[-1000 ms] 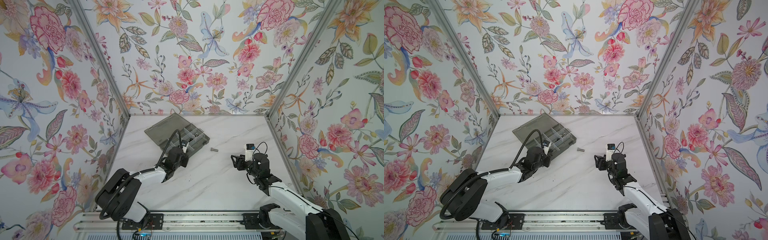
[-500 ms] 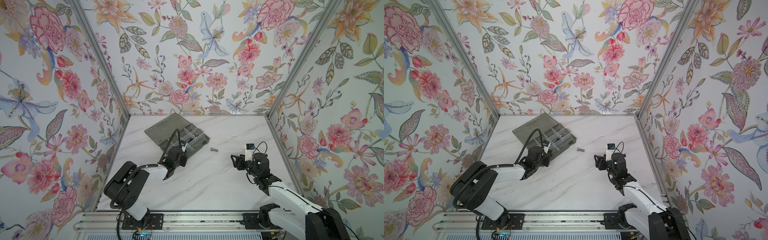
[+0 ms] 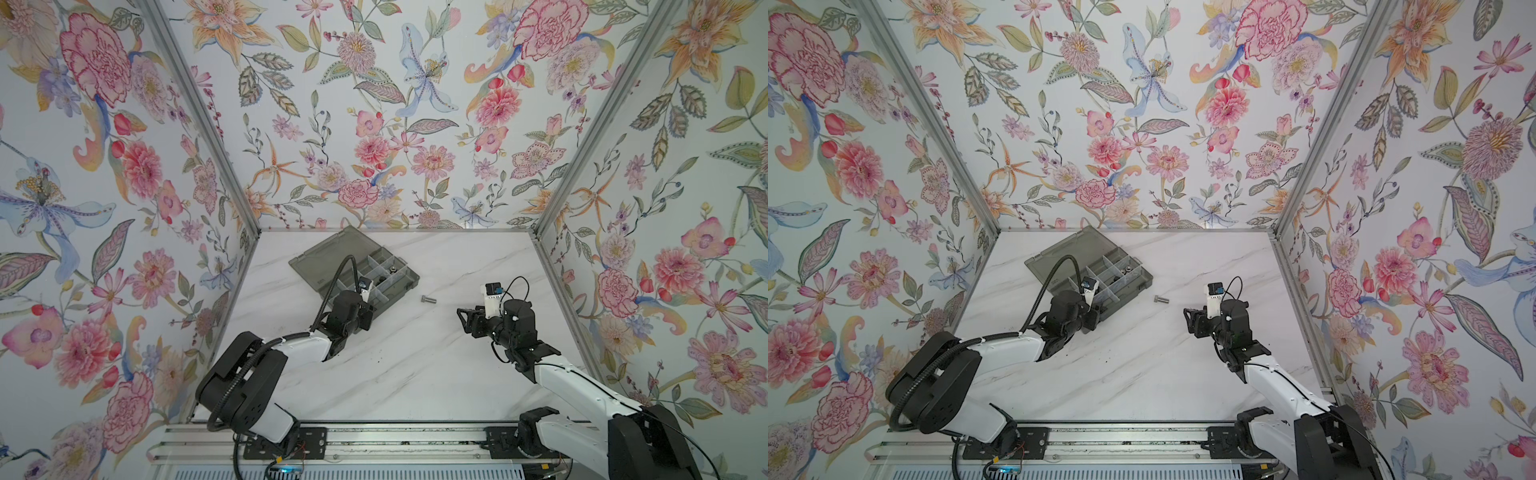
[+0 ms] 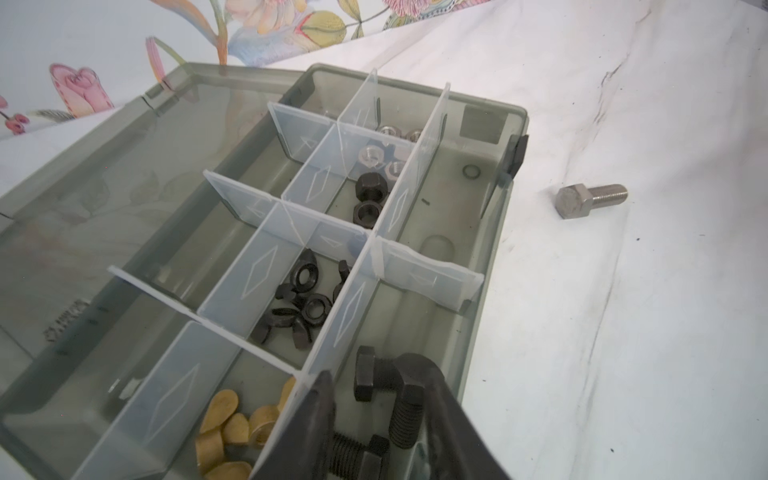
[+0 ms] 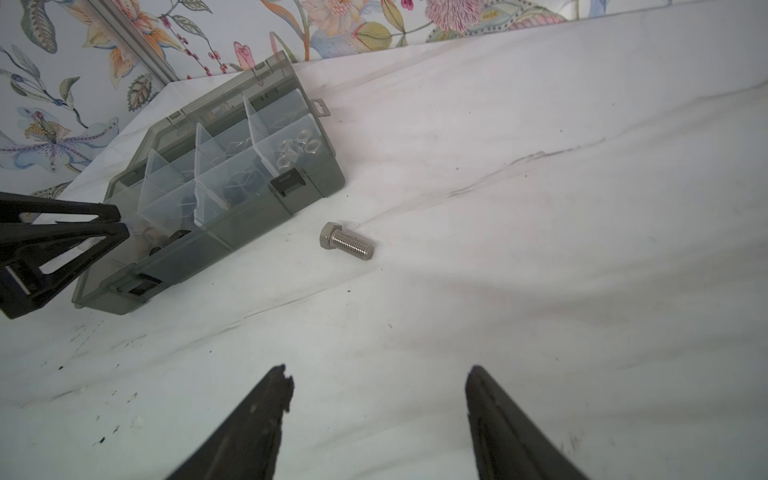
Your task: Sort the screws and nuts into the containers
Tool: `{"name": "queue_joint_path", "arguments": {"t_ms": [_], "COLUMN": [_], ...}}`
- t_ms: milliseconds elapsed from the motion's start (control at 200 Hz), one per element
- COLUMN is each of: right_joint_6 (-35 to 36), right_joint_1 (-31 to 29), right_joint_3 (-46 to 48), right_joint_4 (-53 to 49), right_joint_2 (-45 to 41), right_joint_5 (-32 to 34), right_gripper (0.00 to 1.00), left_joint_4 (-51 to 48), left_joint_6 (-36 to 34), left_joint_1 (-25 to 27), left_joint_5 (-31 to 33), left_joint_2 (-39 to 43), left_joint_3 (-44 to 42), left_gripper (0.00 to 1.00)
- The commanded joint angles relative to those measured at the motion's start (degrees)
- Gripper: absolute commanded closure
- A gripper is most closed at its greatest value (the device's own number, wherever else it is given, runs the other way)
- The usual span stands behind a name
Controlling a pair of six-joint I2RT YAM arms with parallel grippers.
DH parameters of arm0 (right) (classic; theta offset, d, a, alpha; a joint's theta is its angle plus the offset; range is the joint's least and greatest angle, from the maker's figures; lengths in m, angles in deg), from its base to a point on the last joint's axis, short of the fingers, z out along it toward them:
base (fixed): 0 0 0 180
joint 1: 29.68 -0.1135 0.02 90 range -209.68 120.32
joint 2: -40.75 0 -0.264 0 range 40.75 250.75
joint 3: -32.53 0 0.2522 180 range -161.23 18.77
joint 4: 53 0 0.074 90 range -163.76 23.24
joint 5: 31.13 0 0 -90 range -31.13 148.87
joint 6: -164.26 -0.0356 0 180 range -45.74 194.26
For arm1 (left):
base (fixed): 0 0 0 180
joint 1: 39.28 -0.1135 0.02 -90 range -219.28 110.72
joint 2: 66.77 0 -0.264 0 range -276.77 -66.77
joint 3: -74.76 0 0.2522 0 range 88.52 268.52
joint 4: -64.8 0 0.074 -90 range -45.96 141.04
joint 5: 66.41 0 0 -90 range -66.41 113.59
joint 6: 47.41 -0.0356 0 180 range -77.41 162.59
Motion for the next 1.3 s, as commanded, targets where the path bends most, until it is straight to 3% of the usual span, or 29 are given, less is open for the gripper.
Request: {"name": "queue_joint_path", "arguments": {"t_ms": [0, 205, 525, 796, 976, 1291], "right_joint_6": [7.03, 19.69, 31.25, 33.23, 33.56, 31.45], "right_joint_1": [-0.21, -0.27, -0.35, -2.27, -4.33, -5.02], "right_joint_3": [-5.92, -21.25, -39.67, -46.53, -51.62, -56.05], "right_joint_4": [-5.03, -16.46, -23.43, -25.81, -30.42, -36.37], "right_joint_2": [3.28, 16.56, 37.26, 45.48, 49.5, 52.83], "right_joint_5": [-4.33, -11.71, -17.4, -16.45, -12.72, -11.69], "right_gripper": [0.29, 0.27, 0.28, 0.27, 0.27, 0.26], "left_joint_4": [-3.68, -8.36, -11.91, -13.43, -14.72, -15.3], "left_joint_6": [0.31, 0.79, 5.42, 7.74, 8.41, 8.06], "left_joint_1": [-0.26, -0.25, -0.32, -0.36, -0.34, -0.36], "left_joint_5": [-1.16, -1.74, -3.96, -2.53, -1.5, -0.67], "left_joint_2": [4.99, 14.86, 27.84, 34.34, 35.51, 36.73], "left_joint_3": [0.93, 0.44, -5.53, -10.08, -11.23, -11.44], "left_gripper": [0.21, 0.01, 0.01, 0.01, 0.01, 0.01]}}
